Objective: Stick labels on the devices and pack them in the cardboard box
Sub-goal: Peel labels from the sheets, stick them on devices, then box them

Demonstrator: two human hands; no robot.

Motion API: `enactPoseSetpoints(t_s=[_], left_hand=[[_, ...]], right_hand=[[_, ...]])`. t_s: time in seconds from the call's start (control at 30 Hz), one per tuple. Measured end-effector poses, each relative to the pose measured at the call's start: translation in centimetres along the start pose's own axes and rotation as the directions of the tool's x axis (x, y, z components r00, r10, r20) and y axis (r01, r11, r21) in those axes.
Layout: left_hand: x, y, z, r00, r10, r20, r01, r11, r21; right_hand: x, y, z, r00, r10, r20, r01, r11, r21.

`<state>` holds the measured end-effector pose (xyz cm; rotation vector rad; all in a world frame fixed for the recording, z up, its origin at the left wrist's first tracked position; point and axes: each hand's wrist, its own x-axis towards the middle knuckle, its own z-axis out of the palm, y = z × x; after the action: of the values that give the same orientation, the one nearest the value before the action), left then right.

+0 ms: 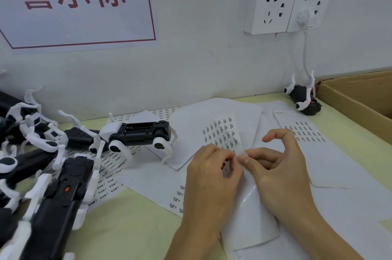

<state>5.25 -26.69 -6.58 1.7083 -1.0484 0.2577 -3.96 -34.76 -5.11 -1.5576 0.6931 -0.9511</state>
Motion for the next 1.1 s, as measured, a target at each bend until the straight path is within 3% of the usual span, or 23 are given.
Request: enactPoseSetpoints(t_s=[0.1,0.37,0.67,1.1], left_hand=[[0.03,-0.11,0.04,1.000,-0.025,-0.015,0.025,1.000,-0.005],[0.49,-0.14,0.05,0.979,-0.202,0.029,0.203,0.953,-0.225],[0.27,-0.26,0.11,0.991,-0.099,0.092,0.112,0.982,-0.149],[0.28,-0.31,0.07,0.990,-0.124,0.069,0.131,0.985,-0.111]], right_hand=[[-0.05,-0.14,0.13,1.000,0.000,0.002,0.000,1.000,0.007],[0.07,-0.33,0.04,0.999,0.031,0.009,-0.031,0.997,0.065],[0.25,-0.02,-0.14,0.999,0.051,-0.007,-0.051,0.997,0.063],[0.15,-0.14,-0.16,0.998,0.066,-0.016,-0.065,0.997,0.040]])
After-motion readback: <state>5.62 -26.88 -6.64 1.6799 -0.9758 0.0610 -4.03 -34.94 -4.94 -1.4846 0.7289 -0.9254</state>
